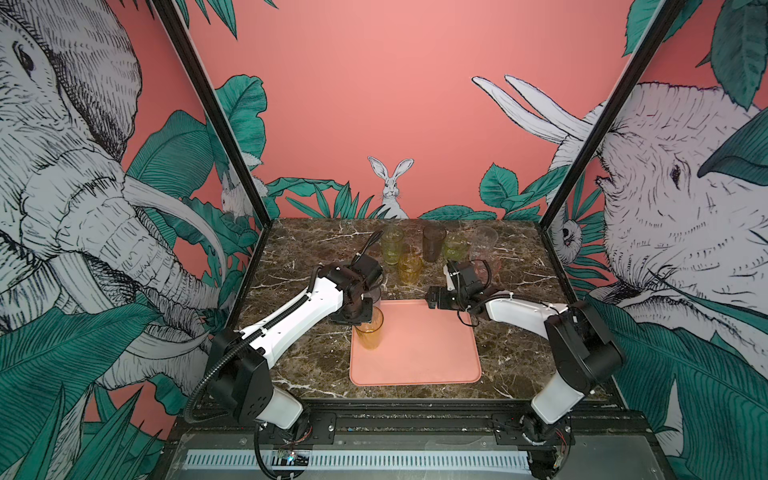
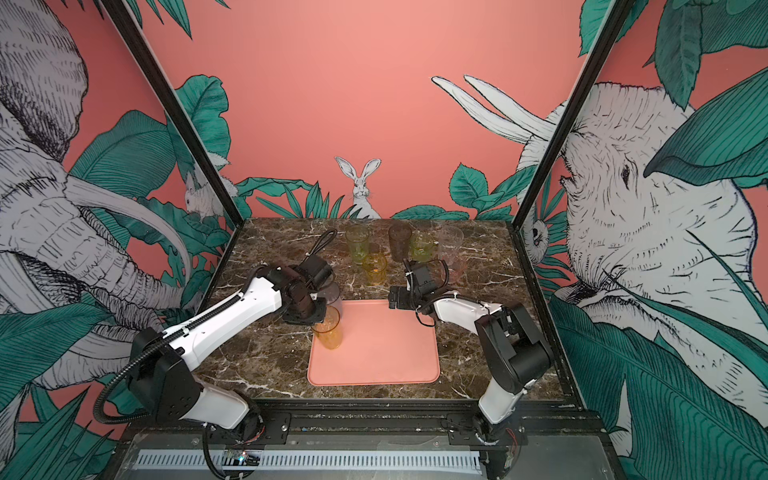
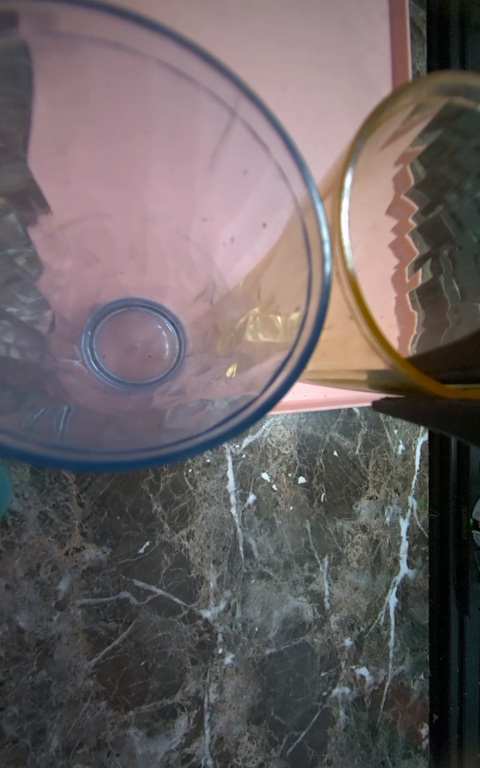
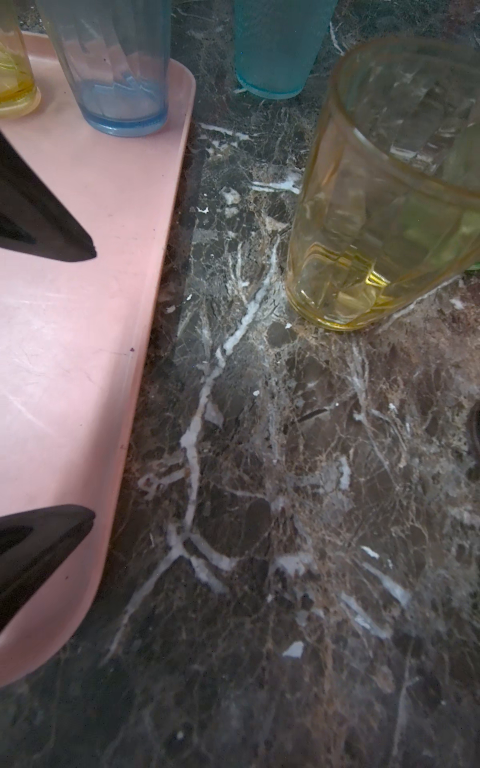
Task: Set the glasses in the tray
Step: 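Lower the yellow glass onto the tray and open the left gripper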
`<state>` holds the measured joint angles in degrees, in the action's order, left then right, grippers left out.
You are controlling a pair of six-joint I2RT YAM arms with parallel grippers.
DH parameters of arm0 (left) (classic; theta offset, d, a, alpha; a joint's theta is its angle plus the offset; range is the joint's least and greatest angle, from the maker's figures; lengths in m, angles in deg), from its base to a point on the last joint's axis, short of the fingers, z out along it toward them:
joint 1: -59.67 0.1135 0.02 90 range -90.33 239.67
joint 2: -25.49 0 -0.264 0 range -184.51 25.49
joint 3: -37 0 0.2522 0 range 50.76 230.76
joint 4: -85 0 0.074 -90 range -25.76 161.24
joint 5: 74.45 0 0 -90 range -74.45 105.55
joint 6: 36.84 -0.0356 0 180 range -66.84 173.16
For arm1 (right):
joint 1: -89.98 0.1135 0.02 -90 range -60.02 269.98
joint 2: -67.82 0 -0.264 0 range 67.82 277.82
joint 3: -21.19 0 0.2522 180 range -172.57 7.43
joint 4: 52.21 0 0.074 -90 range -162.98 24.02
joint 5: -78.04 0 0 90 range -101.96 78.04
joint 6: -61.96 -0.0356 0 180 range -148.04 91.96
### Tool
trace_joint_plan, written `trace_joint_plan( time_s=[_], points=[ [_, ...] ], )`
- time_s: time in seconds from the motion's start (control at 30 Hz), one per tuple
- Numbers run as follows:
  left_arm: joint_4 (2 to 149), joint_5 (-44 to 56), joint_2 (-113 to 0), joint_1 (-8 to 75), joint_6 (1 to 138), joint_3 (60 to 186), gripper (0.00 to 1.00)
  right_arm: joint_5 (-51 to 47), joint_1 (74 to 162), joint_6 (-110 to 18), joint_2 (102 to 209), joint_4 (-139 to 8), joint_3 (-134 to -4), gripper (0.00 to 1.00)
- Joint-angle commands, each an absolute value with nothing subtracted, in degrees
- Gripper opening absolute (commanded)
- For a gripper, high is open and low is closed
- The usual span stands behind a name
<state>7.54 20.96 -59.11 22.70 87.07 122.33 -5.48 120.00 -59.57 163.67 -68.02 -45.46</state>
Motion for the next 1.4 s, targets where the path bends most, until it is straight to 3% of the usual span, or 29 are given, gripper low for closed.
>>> trace_joint_plan(
  time_s=[0.0, 0.7, 0.87, 1.07, 1.37],
  points=[
    [7.4, 21.0, -57.8, 23.0, 88.0, 121.3, 0.00, -5.6, 120.3, -59.9, 163.9, -68.0, -46.5, 0.94],
    [7.9, 21.7, -57.6, 23.4, 88.5, 120.2, 0.01, -5.5, 120.3, -59.9, 163.9, -68.2, -46.6, 0.93],
    [7.2, 21.8, -58.1, 23.4, 88.2, 121.0, 0.09, -5.4, 120.3, -59.9, 164.1, -68.4, -46.8, 0.94],
    [6.5, 22.3, -57.9, 23.4, 88.5, 121.8, 0.28, -5.4, 120.3, -59.9, 164.2, -68.4, -46.9, 0.94],
    [5.8, 22.0, -57.0, 23.4, 88.8, 123.4, 0.35, -5.1, 120.3, -59.9, 164.6, -68.8, -47.2, 0.94]
  ],
)
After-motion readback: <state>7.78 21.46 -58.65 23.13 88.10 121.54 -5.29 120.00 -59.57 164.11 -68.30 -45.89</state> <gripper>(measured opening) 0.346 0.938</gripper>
